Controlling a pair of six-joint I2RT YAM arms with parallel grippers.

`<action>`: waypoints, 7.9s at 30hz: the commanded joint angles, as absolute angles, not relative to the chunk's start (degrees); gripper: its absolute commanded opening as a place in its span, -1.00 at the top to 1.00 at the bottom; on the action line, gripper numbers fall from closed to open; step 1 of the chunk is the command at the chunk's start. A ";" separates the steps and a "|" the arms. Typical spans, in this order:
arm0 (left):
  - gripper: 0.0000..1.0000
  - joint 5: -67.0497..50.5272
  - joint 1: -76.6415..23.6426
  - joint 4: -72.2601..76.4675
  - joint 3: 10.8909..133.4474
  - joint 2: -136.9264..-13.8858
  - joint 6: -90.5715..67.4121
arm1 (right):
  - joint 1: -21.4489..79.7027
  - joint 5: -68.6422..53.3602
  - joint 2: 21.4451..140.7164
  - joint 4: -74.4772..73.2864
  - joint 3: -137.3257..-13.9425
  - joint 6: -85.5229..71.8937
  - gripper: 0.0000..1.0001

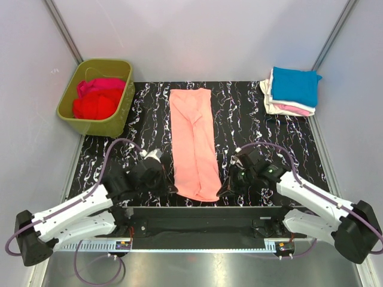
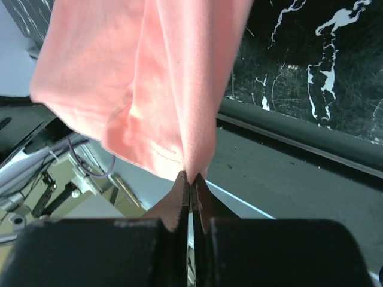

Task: Fold and stack the t-shirts
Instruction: Fold the tshirt

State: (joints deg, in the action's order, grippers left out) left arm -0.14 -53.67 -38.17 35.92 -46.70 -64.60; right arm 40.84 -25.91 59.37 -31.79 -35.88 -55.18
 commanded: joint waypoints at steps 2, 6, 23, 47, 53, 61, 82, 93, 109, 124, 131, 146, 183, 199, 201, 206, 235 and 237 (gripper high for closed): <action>1.00 5.27 -54.05 -45.87 45.68 -48.42 -63.02 | 41.31 -20.13 57.13 -40.77 -45.25 -55.55 1.00; 0.99 8.79 -53.79 -47.55 50.53 -52.80 -60.39 | 41.31 -15.30 62.64 -44.20 -52.02 -50.55 1.00; 0.98 6.51 -38.06 -47.02 69.69 -72.76 -43.51 | 28.39 -16.17 89.71 -44.12 -76.19 -32.71 1.00; 1.00 0.35 -23.29 -43.86 89.03 -98.86 -30.85 | 22.33 -20.39 121.36 -50.98 -109.68 -24.00 1.00; 1.00 -2.46 -21.71 -43.33 92.55 -104.93 -29.36 | 21.36 -22.67 125.94 -50.80 -113.20 -24.78 1.00; 1.00 -4.13 -19.95 -43.24 96.41 -112.84 -28.30 | 21.18 -23.56 130.86 -51.06 -116.28 -24.87 1.00; -0.36 -10.90 -11.25 -51.97 132.21 -124.21 -30.41 | 10.99 -32.26 134.00 -48.80 -136.48 -29.28 -0.47; -0.36 -12.83 -14.32 -37.63 83.79 -96.98 -31.99 | 11.60 -37.61 104.52 -29.29 -80.01 -28.65 -0.43; -0.35 -15.03 -18.37 -25.49 54.33 -83.67 -37.35 | 18.28 -38.50 111.00 -14.59 -61.79 -33.48 -0.26; -0.31 -14.94 -21.18 -16.97 43.52 -81.65 -42.00 | 19.86 -35.33 113.55 -12.39 -62.58 -35.60 1.00; -0.30 -14.86 -22.15 -10.02 38.94 -82.17 -45.35 | 19.86 -36.56 114.52 -12.48 -63.19 -34.98 1.00; 0.03 -9.85 -22.24 -1.06 35.86 -86.65 -49.66 | 19.86 -38.41 115.66 -12.30 -63.72 -34.19 1.00; 0.98 4.40 -41.22 -48.95 51.23 -43.86 -58.10 | 34.19 -25.84 58.45 -44.91 -48.42 -49.22 1.00; 0.85 5.19 -38.94 -48.08 74.43 -65.11 -45.71 | 32.79 -16.08 68.29 -50.80 -65.65 -43.95 1.00; 0.85 3.88 -37.71 -48.08 77.24 -67.05 -45.00 | 31.29 -18.87 69.25 -50.28 -65.39 -44.12 1.00; 0.81 1.50 -35.25 -47.46 79.10 -70.66 -43.77 | 28.22 -24.16 69.96 -47.46 -63.20 -45.18 1.00; 0.80 -9.84 -24.52 -47.46 107.57 -104.05 -34.37 | 13.19 -31.38 97.73 -45.35 -82.35 -32.35 1.00; 0.80 -10.45 -24.17 -47.55 109.94 -105.81 -34.37 | 12.75 -31.90 99.84 -45.44 -83.58 -31.82 1.00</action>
State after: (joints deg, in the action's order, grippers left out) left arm -9.21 -25.50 -48.75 105.06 -104.25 -36.01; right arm 13.82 -30.76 97.56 -44.21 -80.60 -34.24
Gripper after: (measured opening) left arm 0.101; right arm 0.018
